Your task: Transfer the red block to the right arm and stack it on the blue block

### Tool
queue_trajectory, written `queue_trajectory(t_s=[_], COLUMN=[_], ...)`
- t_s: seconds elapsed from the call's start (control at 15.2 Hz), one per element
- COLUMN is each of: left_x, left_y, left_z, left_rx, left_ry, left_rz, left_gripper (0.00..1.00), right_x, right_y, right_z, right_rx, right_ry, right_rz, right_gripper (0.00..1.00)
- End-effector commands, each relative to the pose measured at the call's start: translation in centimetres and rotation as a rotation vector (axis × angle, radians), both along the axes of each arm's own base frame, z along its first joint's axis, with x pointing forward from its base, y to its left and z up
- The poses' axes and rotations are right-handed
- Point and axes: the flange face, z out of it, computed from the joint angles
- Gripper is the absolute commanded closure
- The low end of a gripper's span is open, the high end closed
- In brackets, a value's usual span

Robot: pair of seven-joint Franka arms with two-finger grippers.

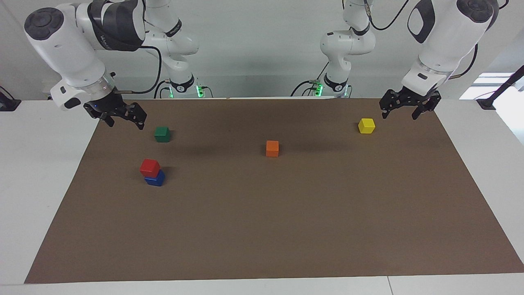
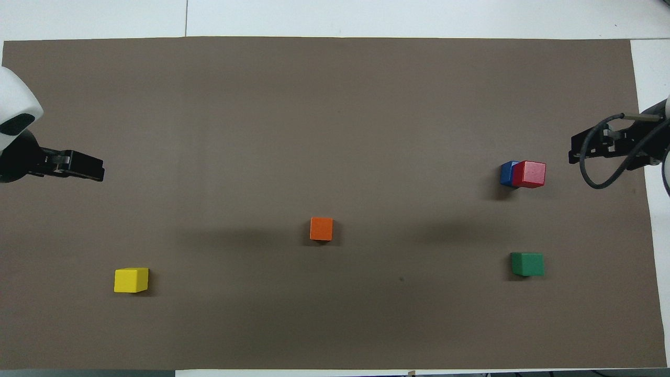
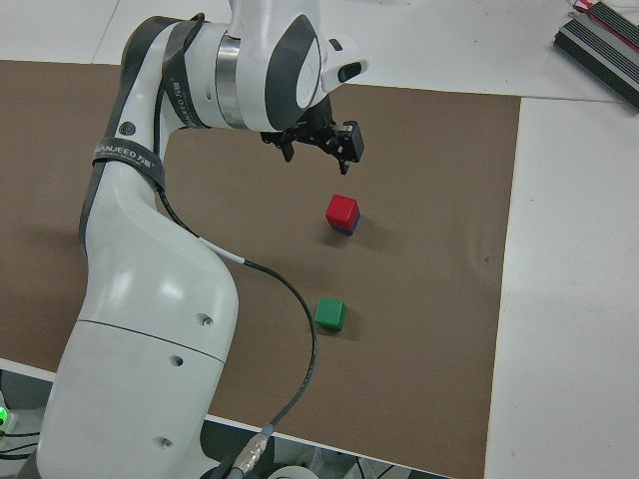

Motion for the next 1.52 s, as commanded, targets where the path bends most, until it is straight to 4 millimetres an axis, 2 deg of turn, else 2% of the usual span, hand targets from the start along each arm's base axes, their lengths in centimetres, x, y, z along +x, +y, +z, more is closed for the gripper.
queue_trajectory(t_s=[0.0,0.92,1.45], left_x=[-0.4,-0.4,-0.4], left_y=[0.3,0.3,0.3], left_z=[0.2,0.2,0.2], left_rx=[0.003,0.003,0.003], left_ry=[0.002,0.002,0.002], left_rz=[0.0,0.0,0.0], left_gripper=[0.0,0.0,0.0], right_x=[-2.0,-1.4,-1.4], right_y=[-0.6,-2.3,-2.2], right_z=[0.5,1.1,1.0], right_rx=[0.017,0.005,0.002], right_ry=[0.017,-0.038,-0.034], right_rz=[0.022,0.029,0.052], right_gripper=[0.0,0.0,0.0])
